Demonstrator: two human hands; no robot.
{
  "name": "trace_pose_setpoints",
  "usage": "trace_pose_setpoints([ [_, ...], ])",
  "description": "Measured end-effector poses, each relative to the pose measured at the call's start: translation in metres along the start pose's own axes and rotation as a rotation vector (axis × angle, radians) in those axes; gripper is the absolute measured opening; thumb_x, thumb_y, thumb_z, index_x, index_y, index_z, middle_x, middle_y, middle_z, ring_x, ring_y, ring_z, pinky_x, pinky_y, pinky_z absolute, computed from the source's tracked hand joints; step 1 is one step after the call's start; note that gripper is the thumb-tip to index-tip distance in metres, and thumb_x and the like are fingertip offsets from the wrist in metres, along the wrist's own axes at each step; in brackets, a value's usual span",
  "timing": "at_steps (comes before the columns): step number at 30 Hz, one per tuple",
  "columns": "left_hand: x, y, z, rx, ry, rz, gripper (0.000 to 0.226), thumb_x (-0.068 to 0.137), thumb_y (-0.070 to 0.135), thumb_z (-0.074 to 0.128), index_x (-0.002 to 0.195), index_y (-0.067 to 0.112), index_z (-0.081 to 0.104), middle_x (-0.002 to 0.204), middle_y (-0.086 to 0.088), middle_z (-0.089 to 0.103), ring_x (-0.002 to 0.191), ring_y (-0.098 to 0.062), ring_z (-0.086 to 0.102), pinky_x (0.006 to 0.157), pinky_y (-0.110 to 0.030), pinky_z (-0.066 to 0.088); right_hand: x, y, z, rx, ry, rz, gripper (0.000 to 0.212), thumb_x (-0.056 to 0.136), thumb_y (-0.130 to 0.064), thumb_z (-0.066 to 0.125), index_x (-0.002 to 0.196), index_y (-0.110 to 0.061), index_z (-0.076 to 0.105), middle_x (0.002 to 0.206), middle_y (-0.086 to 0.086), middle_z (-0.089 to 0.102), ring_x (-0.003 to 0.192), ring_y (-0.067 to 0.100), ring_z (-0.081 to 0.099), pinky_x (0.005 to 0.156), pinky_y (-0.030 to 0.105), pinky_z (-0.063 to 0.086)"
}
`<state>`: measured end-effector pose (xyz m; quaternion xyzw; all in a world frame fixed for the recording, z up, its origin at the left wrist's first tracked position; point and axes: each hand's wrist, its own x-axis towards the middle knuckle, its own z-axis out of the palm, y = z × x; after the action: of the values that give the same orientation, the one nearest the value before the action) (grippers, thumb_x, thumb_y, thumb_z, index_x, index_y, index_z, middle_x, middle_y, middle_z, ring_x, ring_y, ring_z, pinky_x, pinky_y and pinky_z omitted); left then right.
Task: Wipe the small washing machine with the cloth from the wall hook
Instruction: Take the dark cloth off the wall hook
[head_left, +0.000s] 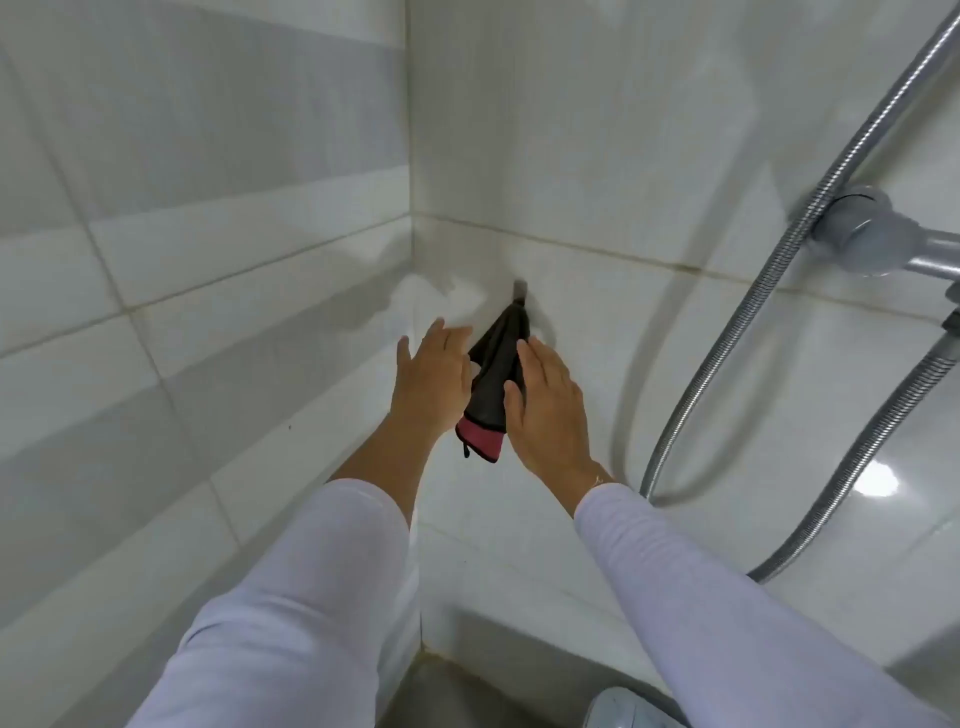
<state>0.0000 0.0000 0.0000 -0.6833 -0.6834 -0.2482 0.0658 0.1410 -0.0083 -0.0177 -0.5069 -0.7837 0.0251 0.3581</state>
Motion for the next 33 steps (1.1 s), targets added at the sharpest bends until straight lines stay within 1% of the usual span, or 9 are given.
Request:
trace_pose_setpoints([
  [7, 0.029, -0.003, 0.024, -0.228, -0.033, -0.091, 0.036, 0.097, 0.025, 0.043, 0.132, 0.016, 0.045, 0.127, -0.002, 0.058, 0.118, -0.023, 0.053, 0.098, -0.038, 0.038, 0.018, 0.003, 0.02, 0.247, 0.164, 0.244, 0.033, 0.088, -0.014, 0.051, 0.12, -0.006, 0.048, 0.114, 0.011, 0.056, 0.103, 0.026, 0.053, 0.087, 0.038, 0.05],
  [11, 0.036, 0.001, 0.029, -0.293, -0.045, -0.16, 0.027, 0.095, 0.026, 0.049, 0.118, 0.013, 0.051, 0.116, -0.004, 0.058, 0.11, -0.025, 0.053, 0.09, -0.039, 0.043, 0.023, 0.01, 0.023, 0.265, 0.129, 0.333, 0.018, 0.087, -0.012, 0.052, 0.103, -0.004, 0.054, 0.103, 0.011, 0.059, 0.089, 0.026, 0.058, 0.079, 0.041, 0.052],
  [16, 0.036, -0.002, 0.023, -0.271, -0.079, -0.177, 0.026, 0.098, 0.026, 0.041, 0.111, 0.008, 0.054, 0.113, -0.011, 0.053, 0.106, -0.029, 0.051, 0.085, -0.039, 0.042, 0.022, 0.017, 0.014, 0.248, 0.114, 0.371, 0.015, 0.089, -0.01, 0.046, 0.095, -0.001, 0.057, 0.094, 0.013, 0.06, 0.08, 0.026, 0.056, 0.067, 0.029, 0.042],
  [19, 0.028, -0.009, 0.013, -0.429, -0.097, -0.235, 0.02, 0.098, 0.025, 0.038, 0.102, 0.008, 0.047, 0.097, -0.01, 0.059, 0.09, -0.03, 0.058, 0.084, -0.043, 0.046, 0.018, 0.019, 0.003, 0.275, 0.107, 0.38, 0.01, 0.09, -0.012, 0.044, 0.082, -0.007, 0.048, 0.071, 0.006, 0.054, 0.064, 0.023, 0.051, 0.056, 0.03, 0.04],
  [21, 0.017, -0.013, 0.004, -0.489, -0.102, -0.224, 0.016, 0.098, 0.026, 0.038, 0.097, 0.011, 0.044, 0.081, -0.005, 0.057, 0.075, -0.025, 0.057, 0.072, -0.035, 0.046, 0.013, 0.019, -0.006, 0.302, 0.085, 0.385, 0.011, 0.091, -0.013, 0.044, 0.08, -0.01, 0.044, 0.061, 0.0, 0.048, 0.055, 0.018, 0.047, 0.05, 0.029, 0.038],
  [23, 0.006, -0.013, -0.006, -0.537, -0.109, -0.205, 0.015, 0.098, 0.026, 0.04, 0.094, 0.013, 0.045, 0.071, 0.003, 0.052, 0.064, -0.014, 0.051, 0.059, -0.024, 0.04, 0.009, 0.018, -0.014, 0.343, 0.065, 0.386, 0.013, 0.091, -0.015, 0.045, 0.079, -0.01, 0.045, 0.057, -0.004, 0.045, 0.052, 0.014, 0.044, 0.049, 0.024, 0.037],
  [27, -0.011, 0.0, -0.019, -0.614, -0.128, -0.169, 0.016, 0.098, 0.026, 0.04, 0.091, 0.013, 0.048, 0.071, 0.004, 0.054, 0.064, -0.007, 0.051, 0.057, -0.015, 0.036, 0.007, 0.004, -0.03, 0.461, 0.017, 0.427, 0.019, 0.09, -0.017, 0.05, 0.073, -0.008, 0.048, 0.059, -0.003, 0.047, 0.054, 0.011, 0.044, 0.048, 0.009, 0.036],
  [30, -0.019, 0.015, -0.024, -0.695, -0.126, -0.165, 0.018, 0.099, 0.03, 0.039, 0.097, 0.014, 0.048, 0.088, -0.005, 0.064, 0.079, -0.018, 0.06, 0.062, -0.018, 0.04, 0.01, -0.011, -0.041, 0.677, -0.055, 0.484, 0.021, 0.088, -0.021, 0.053, 0.071, -0.01, 0.053, 0.068, 0.004, 0.058, 0.066, 0.024, 0.06, 0.067, 0.034, 0.055],
  [33, -0.024, 0.029, -0.032, -0.768, -0.132, -0.18, 0.026, 0.099, 0.036, 0.037, 0.103, 0.013, 0.049, 0.093, -0.005, 0.062, 0.076, -0.015, 0.058, 0.061, -0.022, 0.041, 0.013, -0.026, -0.055, 0.776, -0.108, 0.502, 0.018, 0.089, -0.023, 0.055, 0.077, -0.01, 0.06, 0.071, 0.005, 0.064, 0.068, 0.019, 0.063, 0.071, 0.034, 0.055],
])
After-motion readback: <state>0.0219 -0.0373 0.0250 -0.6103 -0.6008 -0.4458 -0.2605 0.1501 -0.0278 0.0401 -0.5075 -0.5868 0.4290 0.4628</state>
